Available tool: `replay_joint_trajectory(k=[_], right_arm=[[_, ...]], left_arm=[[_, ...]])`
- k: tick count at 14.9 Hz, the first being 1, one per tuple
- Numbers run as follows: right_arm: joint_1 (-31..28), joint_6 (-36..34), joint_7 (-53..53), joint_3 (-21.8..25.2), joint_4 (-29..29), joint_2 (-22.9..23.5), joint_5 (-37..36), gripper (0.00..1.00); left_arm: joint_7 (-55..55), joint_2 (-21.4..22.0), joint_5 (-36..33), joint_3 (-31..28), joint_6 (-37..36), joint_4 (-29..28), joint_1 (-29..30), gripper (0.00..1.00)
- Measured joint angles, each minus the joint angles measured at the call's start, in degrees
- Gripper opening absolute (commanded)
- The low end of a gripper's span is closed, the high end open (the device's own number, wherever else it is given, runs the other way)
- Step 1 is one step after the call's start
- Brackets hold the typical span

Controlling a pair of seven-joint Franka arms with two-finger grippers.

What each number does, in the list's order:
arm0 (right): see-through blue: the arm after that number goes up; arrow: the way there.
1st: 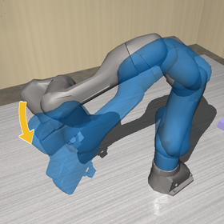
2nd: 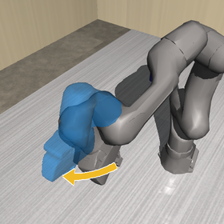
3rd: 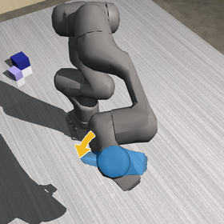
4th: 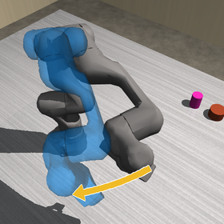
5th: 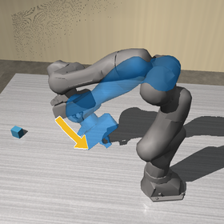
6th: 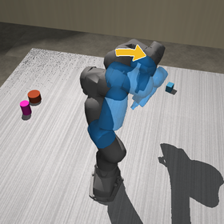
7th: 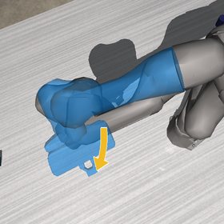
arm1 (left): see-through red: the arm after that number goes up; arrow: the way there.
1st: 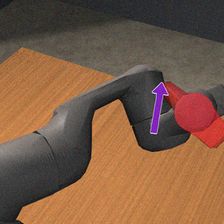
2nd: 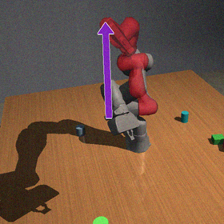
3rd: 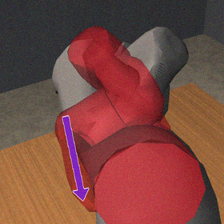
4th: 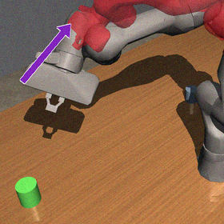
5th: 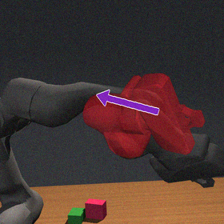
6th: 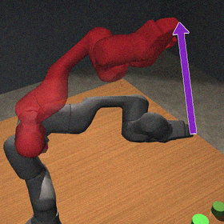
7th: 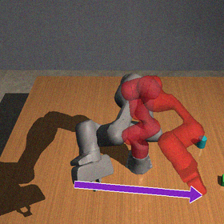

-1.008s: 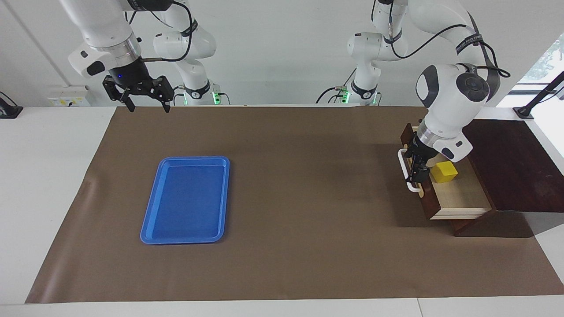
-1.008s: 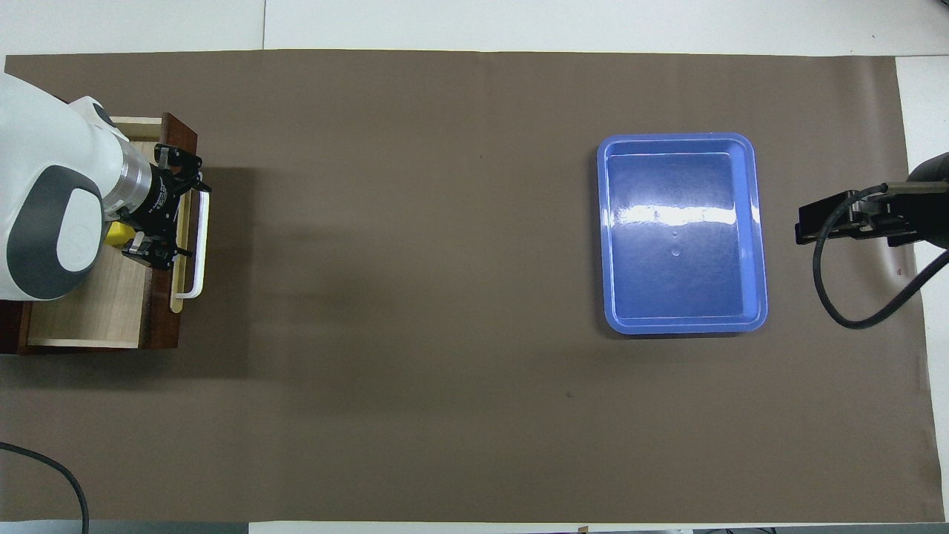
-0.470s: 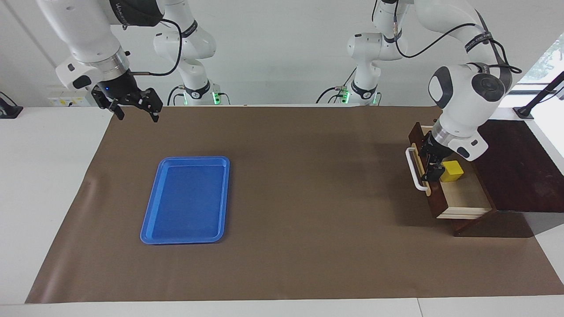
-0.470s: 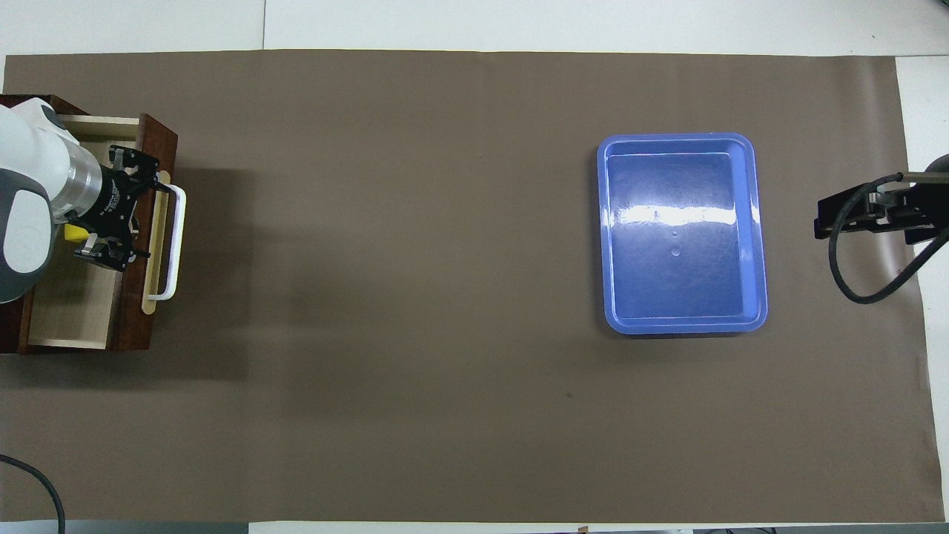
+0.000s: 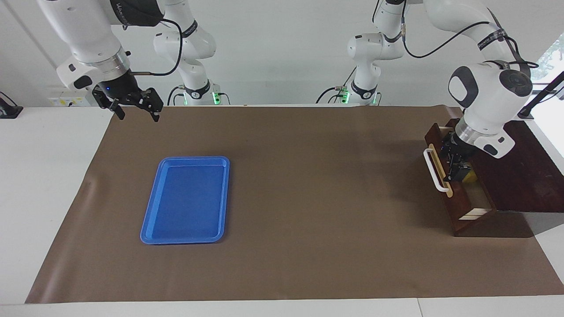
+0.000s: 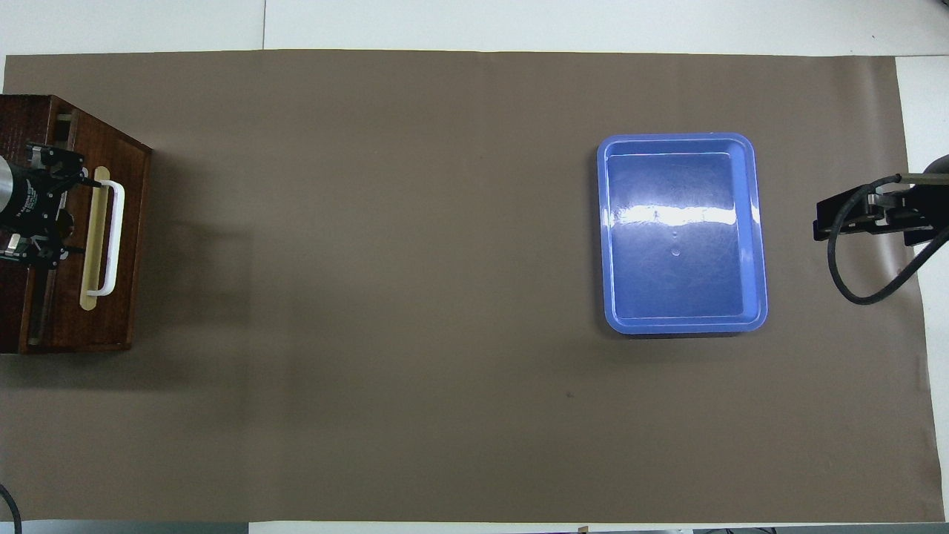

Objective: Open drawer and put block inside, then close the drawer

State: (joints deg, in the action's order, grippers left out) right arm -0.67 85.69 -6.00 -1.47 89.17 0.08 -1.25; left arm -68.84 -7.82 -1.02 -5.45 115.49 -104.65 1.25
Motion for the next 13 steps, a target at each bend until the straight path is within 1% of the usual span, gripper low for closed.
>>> replay_joint_trajectory(k=[3, 8, 11, 13], right_arm=[[0.0, 0.0, 0.0, 0.0, 0.0, 0.0, 0.0, 1.00], [0.0, 0.0, 0.0, 0.0, 0.0, 0.0, 0.0, 1.00], [0.0, 0.0, 0.0, 0.0, 0.0, 0.0, 0.0, 1.00], [0.0, 0.0, 0.0, 0.0, 0.0, -0.1, 0.0, 1.00]], left_arm=[[1.6, 0.0, 0.1, 0.0, 0.4, 0.0, 1.6, 1.00], [2.4, 0.0, 0.2, 0.4, 0.1, 0.1, 2.0, 1.00], [6.8, 0.3, 0.1, 0.7, -3.3, 1.7, 1.9, 1.00], [11.8, 1.9, 0.1, 1.1, -6.8, 3.1, 1.5, 1.00]])
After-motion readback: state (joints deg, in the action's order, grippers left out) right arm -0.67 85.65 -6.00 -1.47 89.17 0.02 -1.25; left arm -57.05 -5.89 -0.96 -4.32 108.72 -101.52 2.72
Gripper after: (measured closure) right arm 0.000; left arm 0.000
